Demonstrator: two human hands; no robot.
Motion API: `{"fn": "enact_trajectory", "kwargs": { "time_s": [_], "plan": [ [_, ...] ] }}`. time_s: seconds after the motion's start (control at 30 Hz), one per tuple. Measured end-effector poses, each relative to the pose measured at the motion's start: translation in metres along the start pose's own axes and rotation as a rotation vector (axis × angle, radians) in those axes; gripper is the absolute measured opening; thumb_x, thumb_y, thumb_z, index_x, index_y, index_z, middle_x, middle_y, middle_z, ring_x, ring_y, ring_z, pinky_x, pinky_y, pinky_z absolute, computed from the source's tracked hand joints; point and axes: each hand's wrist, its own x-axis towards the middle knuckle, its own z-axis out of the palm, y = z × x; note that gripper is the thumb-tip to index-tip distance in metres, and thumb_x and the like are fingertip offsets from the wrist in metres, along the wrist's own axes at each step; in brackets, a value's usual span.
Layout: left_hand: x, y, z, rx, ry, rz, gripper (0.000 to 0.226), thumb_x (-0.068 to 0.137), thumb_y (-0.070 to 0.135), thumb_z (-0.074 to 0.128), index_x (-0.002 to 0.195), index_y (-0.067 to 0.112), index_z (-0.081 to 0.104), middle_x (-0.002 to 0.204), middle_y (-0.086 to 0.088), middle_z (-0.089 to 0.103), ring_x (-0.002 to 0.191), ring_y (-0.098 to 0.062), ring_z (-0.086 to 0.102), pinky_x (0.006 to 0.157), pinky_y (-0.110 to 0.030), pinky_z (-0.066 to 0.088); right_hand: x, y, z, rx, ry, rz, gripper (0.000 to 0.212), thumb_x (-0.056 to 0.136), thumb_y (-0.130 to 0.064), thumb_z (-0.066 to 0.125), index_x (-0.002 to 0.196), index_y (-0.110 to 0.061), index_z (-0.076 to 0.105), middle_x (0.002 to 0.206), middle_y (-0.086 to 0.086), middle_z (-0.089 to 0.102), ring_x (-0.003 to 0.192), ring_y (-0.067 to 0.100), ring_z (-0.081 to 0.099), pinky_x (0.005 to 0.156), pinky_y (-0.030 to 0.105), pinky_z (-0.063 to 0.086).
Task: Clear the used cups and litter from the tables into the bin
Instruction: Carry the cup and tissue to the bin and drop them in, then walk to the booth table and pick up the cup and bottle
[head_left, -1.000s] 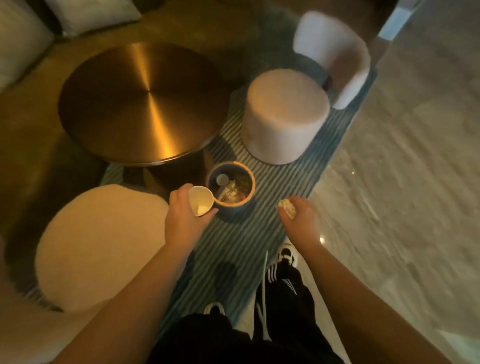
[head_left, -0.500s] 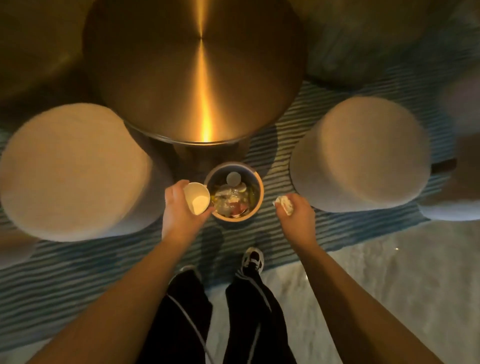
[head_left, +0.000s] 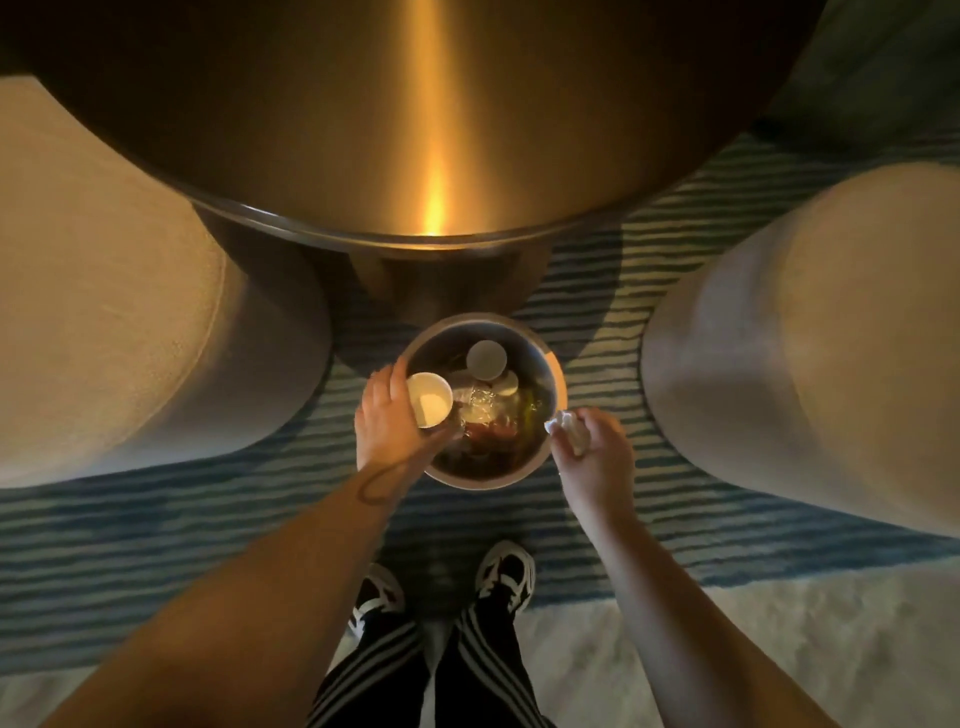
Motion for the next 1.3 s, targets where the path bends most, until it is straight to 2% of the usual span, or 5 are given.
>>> {"fn": "enact_trajectory", "kwargs": {
  "time_s": [0.3,0.47,0.67,0.97,1.3],
  "plan": [
    [-0.054,-0.031,-0.018,0.130,-0.001,0.045,0.089,0.083,0.075,0.016,0.151,0.020,-0.001,0.159,-0.002,0.002,0.144,-0.015,-0.008,0.117,-0.044,0.004,0.035,-0.003,0.059,-0.165,-0.022,-0.165,0.040,0.088,-0.031,0.063,0.122,-0.011,0.055,0.121,0.010,0.056,0.107,0.021,0.057,0.087,0.032,0.052],
    [-0.076,-0.033,-0.036,0.145,0.018,-0.014,0.080,0.089,0.066,0.020,0.151,0.019,0.000,0.159,-0.003,0.003,0.145,-0.016,-0.009,0.117,-0.044,0.003,0.037,0.000,0.059,-0.284,-0.177,-0.094,0.071,0.084,-0.042,0.066,0.143,-0.019,0.033,0.152,0.007,0.029,0.138,0.024,0.033,0.107,0.042,0.039],
    [-0.116,-0.008,-0.100,0.106,0.061,-0.069,0.076,0.093,0.057,0.032,0.152,0.014,0.010,0.158,-0.009,0.011,0.145,-0.022,0.002,0.116,-0.048,0.008,-0.008,-0.047,-0.013,-0.277,-0.200,-0.132,0.069,0.089,-0.044,0.057,0.147,-0.024,0.026,0.158,0.003,0.021,0.144,0.023,0.022,0.112,0.041,0.027],
    [-0.209,0.016,-0.268,0.040,0.317,-0.136,0.074,0.092,0.057,0.036,0.150,0.013,0.019,0.155,-0.009,0.023,0.144,-0.022,0.013,0.116,-0.046,0.010,-0.102,-0.214,-0.129,-0.193,-0.258,-0.538,0.054,0.095,-0.036,0.048,0.144,-0.017,0.036,0.153,0.005,0.030,0.141,0.022,0.025,0.115,0.041,0.025],
    [-0.306,-0.095,-0.389,-0.023,0.562,-0.502,0.077,0.091,0.064,0.026,0.151,0.015,0.016,0.157,-0.006,0.020,0.145,-0.021,0.009,0.117,-0.046,0.007,-0.207,-0.404,-0.067,-0.178,-0.464,-0.945,0.053,0.094,-0.034,0.052,0.141,-0.012,0.039,0.148,0.015,0.037,0.137,0.029,0.032,0.111,0.042,0.030]
  ]
}}
